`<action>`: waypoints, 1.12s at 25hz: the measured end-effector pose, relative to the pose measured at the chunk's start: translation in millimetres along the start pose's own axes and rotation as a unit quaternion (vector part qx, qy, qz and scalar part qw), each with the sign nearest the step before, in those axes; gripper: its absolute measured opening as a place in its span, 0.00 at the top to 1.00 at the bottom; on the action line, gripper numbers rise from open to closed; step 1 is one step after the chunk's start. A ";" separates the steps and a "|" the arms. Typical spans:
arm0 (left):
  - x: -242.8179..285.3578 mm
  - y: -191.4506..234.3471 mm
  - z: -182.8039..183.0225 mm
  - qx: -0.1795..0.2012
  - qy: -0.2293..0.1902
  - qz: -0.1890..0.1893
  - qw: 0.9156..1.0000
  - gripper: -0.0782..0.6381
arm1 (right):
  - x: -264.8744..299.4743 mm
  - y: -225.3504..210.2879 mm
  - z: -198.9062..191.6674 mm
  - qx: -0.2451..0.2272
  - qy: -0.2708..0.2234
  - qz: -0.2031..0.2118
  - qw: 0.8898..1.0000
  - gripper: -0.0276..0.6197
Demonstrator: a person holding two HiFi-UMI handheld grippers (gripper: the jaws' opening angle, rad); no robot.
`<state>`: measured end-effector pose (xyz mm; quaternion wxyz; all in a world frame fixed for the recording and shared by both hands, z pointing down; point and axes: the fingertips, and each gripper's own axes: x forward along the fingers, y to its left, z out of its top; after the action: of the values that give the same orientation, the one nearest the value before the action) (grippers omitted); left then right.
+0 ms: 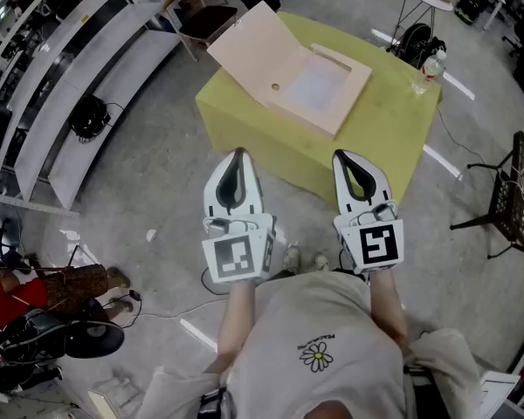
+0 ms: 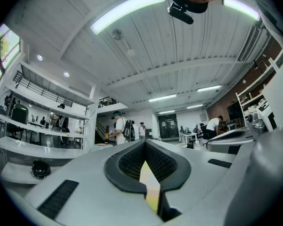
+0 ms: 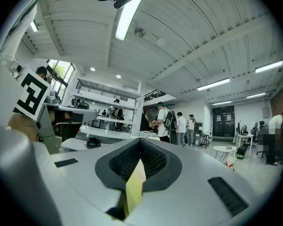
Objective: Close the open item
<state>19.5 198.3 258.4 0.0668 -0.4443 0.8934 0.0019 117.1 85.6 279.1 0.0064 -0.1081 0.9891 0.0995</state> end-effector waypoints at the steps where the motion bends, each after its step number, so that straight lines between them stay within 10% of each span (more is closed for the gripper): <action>1: 0.4 0.9 -0.5 0.000 0.001 -0.001 1.000 0.87 | 1.2 0.7 0.0 0.000 0.001 0.000 1.000 0.94; 28: 26.1 61.9 -30.0 -0.024 0.001 -0.025 0.999 0.87 | 36.6 37.7 -8.2 0.001 0.008 -0.013 1.000 0.94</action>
<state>-48.7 213.2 281.5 0.0552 -0.4679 0.8818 0.0217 73.4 112.3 293.2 0.0002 -0.1222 0.9877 0.0978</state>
